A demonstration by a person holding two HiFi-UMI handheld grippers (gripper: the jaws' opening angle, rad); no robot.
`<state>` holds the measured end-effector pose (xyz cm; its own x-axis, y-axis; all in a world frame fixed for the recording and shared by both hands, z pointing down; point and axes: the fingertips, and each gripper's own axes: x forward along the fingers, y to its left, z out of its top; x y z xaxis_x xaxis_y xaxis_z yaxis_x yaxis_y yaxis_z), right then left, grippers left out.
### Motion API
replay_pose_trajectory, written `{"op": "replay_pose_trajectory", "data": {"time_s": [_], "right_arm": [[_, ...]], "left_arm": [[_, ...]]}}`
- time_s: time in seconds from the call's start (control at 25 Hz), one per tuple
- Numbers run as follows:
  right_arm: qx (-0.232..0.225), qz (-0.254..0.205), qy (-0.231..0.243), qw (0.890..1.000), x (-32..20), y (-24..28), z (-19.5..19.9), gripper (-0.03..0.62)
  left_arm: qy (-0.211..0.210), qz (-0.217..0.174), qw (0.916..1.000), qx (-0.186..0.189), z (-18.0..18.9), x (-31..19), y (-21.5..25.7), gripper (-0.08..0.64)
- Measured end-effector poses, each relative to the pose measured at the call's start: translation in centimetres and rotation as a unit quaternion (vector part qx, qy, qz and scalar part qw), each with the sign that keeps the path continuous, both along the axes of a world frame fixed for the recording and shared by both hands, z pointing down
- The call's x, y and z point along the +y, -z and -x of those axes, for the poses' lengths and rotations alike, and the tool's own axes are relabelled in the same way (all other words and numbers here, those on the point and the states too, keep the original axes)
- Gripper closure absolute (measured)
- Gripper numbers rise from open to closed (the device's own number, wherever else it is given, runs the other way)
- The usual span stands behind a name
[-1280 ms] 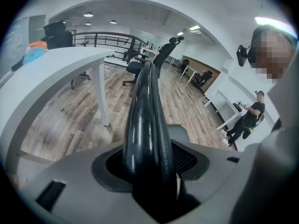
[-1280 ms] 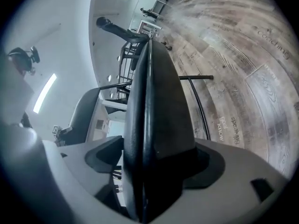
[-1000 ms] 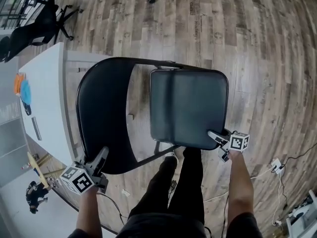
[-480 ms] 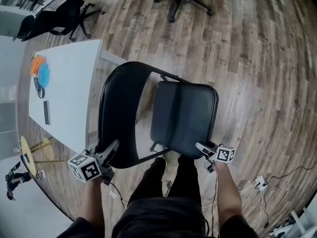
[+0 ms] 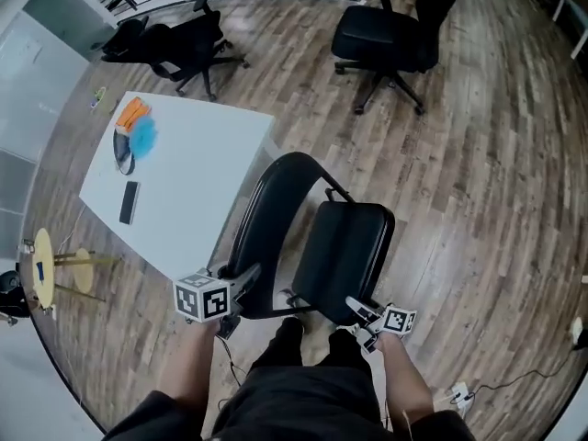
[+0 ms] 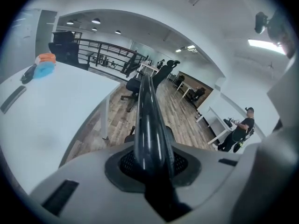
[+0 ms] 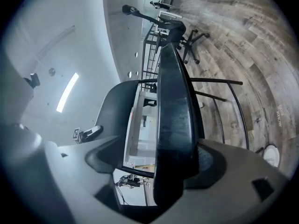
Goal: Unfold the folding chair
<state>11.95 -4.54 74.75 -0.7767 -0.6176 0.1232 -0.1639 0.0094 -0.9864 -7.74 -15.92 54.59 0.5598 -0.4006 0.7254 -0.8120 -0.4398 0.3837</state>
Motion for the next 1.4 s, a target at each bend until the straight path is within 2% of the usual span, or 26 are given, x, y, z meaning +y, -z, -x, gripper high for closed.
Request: {"op": "replay_pose_trajectory", "data": {"time_s": [0.16,0.32,0.44,0.56,0.72,0.8,1.16,1.4], "right_arm": [[-0.017,-0.027,0.014,0.999,-2.5,4.3,6.3,0.195],[0.004,-0.031,0.020,0.999,-5.0,6.2,12.2,0.195],[0.014,-0.026,0.018,0.999,-5.9,7.7,15.7,0.195],[0.038,0.002,0.020,0.999,-7.1,8.3,18.6,0.195],[0.099,0.031,0.028,0.994,-8.1,7.9,22.0,0.195],[0.115,0.039,0.029,0.992,-8.8,7.8,23.8,0.195],[0.135,0.065,0.023,0.988,-12.3,7.4,31.3,0.195],[0.149,0.080,0.023,0.985,-13.8,6.9,34.2,0.195]], "left_arm": [[0.001,-0.005,0.9998,0.022,2.9,-0.9,1.9,0.468],[0.003,-0.010,0.9989,0.047,6.2,-1.9,2.9,0.456],[0.002,-0.005,0.9989,0.046,8.1,-2.0,3.9,0.456],[0.003,0.005,0.9988,0.048,8.9,-1.9,4.0,0.456],[0.004,0.008,0.9991,0.042,10.4,-2.0,4.1,0.456],[0.004,0.008,0.9992,0.040,11.2,-2.3,4.2,0.456],[0.006,0.006,0.9991,0.040,16.4,-4.3,4.1,0.456],[0.006,0.006,0.9993,0.036,17.7,-5.0,4.0,0.456]]}}
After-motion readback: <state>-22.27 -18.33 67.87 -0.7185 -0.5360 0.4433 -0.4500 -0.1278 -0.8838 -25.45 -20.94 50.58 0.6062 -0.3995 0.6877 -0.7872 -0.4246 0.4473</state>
